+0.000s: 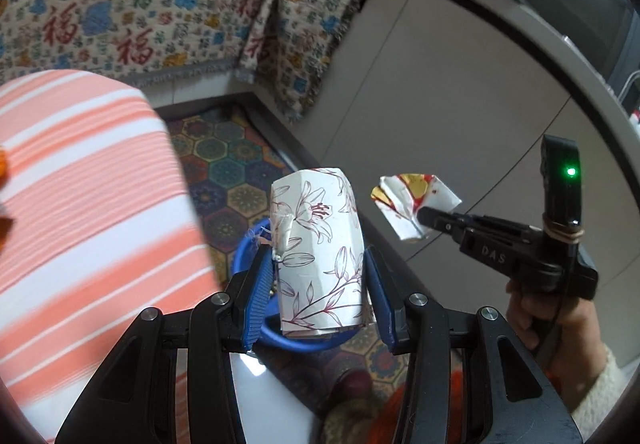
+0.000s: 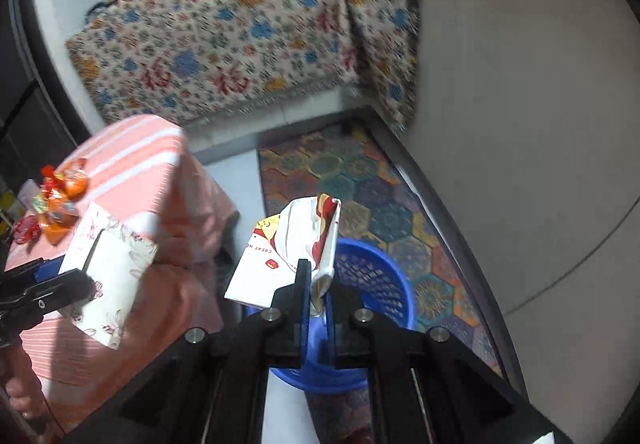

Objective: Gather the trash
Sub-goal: 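Carry both items over the blue basket and open both tools to drop them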

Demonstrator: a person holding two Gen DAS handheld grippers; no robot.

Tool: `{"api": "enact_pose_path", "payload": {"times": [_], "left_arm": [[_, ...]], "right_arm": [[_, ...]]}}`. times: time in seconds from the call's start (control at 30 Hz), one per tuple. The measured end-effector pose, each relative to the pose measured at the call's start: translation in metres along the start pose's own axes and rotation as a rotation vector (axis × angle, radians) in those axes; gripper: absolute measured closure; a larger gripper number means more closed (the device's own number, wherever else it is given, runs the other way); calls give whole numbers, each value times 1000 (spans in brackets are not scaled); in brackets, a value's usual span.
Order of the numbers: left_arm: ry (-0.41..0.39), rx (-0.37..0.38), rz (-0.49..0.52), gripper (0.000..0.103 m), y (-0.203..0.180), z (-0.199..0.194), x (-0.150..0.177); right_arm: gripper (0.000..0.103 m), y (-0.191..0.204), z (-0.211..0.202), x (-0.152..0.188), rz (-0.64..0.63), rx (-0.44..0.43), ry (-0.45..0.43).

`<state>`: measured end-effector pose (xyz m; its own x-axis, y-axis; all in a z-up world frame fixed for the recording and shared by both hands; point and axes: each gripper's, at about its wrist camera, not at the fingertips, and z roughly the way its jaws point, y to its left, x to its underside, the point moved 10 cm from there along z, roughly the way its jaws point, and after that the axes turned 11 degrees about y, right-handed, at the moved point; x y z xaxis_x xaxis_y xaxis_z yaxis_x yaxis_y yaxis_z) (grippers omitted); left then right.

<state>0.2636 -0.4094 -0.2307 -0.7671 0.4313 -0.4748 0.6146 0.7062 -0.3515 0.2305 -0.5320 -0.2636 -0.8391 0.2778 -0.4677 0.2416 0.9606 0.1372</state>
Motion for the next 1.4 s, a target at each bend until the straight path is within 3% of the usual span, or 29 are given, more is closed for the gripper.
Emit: {"api": "enact_pose_path", "payload": {"times": [0.27,0.77,0.87,0.97,1.03,1.27,1.4], "left_arm": [[58,-33,9,56,-3,60,-4],[106,-47,12,55,-1,108,-3],[123,-44,13,52,0,120,-2],[136,-42,-3,36,5,131,-1],[130,-43,-16,31,8,132,-1],[91,-25,-13,26,4,104,-5],[43,18,12,24,-5,53,-2]], "right_arm": [[96,-26,29,7,28,19,68],[96,-51,69,6,41,53,115],[93,-50,76,5,35,54,119],[83,-50,83,5,41,51,127],[72,-50,86,5,42,45,131],[72,-47,71,-4,37,46,88],[60,-34,42,-20,10,50,-11]]}}
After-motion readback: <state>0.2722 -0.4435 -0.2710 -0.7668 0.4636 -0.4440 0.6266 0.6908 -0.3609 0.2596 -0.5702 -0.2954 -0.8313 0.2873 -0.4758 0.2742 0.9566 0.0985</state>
